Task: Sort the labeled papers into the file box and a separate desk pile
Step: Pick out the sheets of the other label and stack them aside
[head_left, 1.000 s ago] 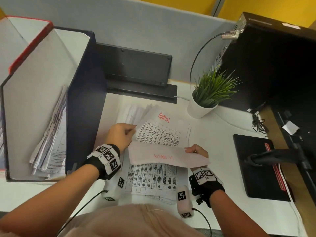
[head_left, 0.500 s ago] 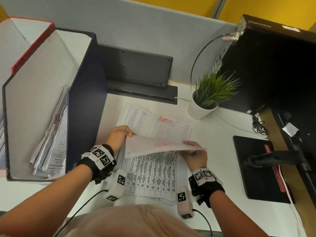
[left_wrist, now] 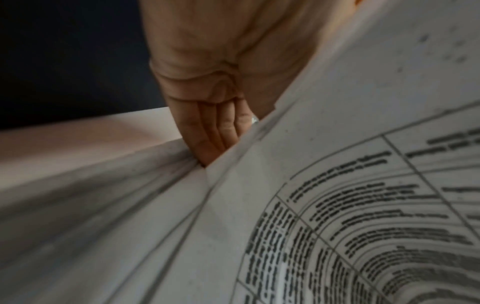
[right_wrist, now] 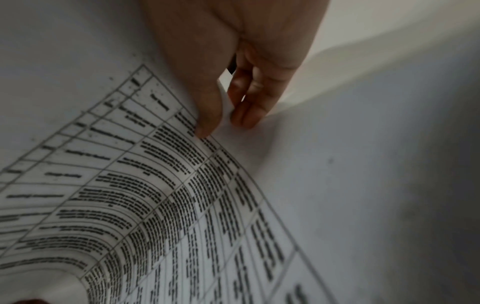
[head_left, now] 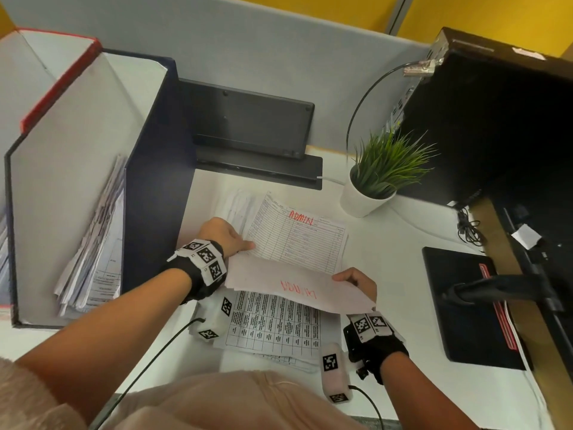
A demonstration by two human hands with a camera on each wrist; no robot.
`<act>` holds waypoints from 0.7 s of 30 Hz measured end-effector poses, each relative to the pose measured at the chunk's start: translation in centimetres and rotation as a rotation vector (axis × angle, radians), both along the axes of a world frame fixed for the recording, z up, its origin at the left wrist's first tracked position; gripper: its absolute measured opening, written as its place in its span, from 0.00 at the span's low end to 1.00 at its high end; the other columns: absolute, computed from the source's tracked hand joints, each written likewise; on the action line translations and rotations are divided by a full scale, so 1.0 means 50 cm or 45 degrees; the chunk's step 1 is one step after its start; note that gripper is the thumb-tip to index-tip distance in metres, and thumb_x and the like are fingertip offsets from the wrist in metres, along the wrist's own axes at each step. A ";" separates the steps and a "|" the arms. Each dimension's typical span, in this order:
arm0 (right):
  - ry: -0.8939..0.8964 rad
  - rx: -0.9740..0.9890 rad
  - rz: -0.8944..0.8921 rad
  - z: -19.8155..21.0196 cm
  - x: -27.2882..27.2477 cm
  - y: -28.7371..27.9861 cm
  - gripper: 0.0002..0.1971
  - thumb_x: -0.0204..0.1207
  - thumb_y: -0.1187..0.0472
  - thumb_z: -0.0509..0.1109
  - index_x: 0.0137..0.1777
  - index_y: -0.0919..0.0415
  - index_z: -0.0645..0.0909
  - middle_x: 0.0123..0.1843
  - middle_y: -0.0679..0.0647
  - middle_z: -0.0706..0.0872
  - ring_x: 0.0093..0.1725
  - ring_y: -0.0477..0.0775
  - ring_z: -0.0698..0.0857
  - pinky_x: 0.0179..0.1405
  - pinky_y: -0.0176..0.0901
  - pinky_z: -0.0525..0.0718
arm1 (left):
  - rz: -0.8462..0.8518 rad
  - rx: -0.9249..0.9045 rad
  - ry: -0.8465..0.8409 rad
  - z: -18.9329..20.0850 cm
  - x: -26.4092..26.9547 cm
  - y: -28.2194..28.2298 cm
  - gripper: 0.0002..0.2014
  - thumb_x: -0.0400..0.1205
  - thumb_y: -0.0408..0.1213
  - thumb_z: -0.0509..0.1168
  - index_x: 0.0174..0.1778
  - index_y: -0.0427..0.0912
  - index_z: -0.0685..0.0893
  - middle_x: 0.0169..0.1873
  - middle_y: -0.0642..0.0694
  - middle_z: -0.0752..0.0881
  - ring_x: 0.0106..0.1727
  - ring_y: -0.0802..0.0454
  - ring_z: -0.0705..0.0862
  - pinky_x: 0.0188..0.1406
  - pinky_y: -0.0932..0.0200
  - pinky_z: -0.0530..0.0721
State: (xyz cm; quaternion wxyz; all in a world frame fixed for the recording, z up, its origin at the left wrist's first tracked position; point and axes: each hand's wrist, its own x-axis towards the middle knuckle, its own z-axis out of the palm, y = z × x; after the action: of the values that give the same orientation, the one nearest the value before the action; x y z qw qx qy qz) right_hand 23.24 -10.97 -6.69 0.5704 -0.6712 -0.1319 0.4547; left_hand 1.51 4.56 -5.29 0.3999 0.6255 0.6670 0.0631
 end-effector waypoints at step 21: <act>-0.625 -0.088 0.041 -0.028 -0.001 0.004 0.26 0.61 0.73 0.80 0.25 0.60 0.62 0.22 0.50 0.67 0.24 0.45 0.65 0.15 0.26 0.62 | -0.160 0.207 -0.616 -0.009 -0.044 -0.068 0.13 0.78 0.20 0.62 0.32 0.42 0.80 0.40 0.43 0.87 0.46 0.46 0.86 0.50 0.55 0.84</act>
State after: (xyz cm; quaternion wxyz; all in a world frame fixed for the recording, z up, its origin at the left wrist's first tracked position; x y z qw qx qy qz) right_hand 23.21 -10.78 -8.09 0.4908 -0.7783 -0.2615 0.2914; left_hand -0.71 1.18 -5.75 0.4994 0.6624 0.5046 0.2392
